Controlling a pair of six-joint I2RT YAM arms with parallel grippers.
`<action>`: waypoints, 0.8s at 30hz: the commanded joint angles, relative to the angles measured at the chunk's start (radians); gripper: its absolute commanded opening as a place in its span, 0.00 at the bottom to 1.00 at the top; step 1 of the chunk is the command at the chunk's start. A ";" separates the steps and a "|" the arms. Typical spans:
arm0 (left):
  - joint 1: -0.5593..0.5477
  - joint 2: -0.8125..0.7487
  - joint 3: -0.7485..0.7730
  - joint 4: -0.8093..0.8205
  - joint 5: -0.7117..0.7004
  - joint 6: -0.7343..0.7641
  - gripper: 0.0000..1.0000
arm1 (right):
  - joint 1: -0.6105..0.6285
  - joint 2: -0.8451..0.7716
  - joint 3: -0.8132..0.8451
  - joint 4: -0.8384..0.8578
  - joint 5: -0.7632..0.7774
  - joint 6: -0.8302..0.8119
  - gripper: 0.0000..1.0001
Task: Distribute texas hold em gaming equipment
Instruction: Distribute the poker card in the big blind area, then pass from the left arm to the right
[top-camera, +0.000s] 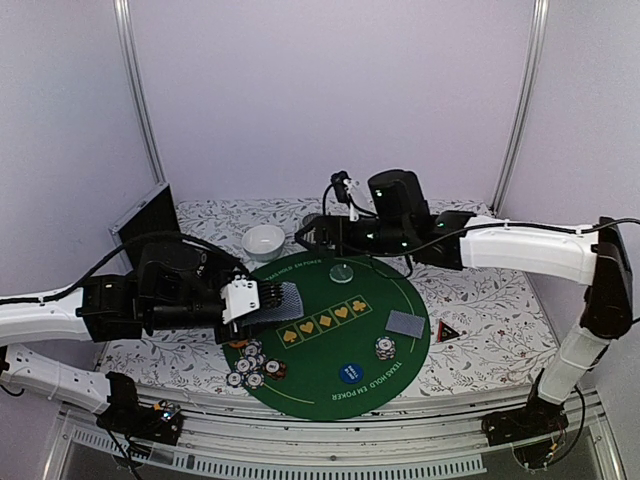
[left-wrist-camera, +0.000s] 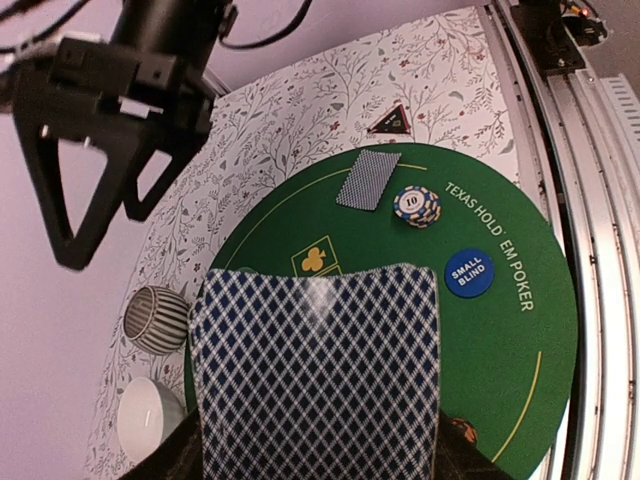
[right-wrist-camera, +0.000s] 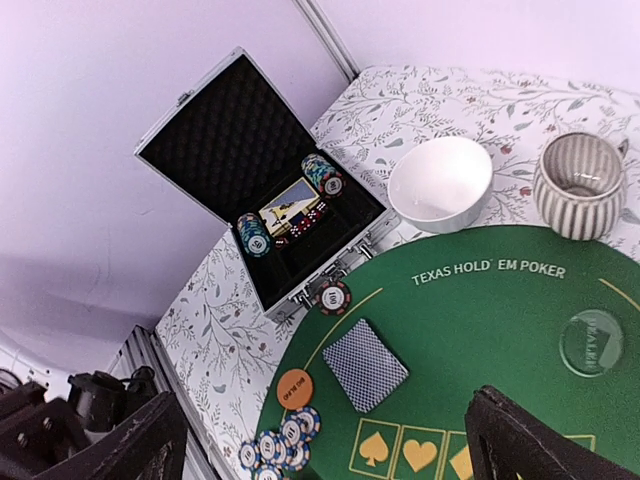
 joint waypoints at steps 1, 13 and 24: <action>0.013 -0.014 0.000 0.017 0.012 0.011 0.55 | -0.002 -0.229 -0.194 0.055 0.015 -0.195 0.99; 0.013 -0.007 -0.002 0.026 0.009 0.017 0.55 | 0.049 -0.258 -0.347 0.263 -0.398 -0.161 0.96; 0.014 -0.023 -0.008 0.031 0.013 0.019 0.55 | 0.105 0.004 -0.152 0.273 -0.528 -0.103 0.72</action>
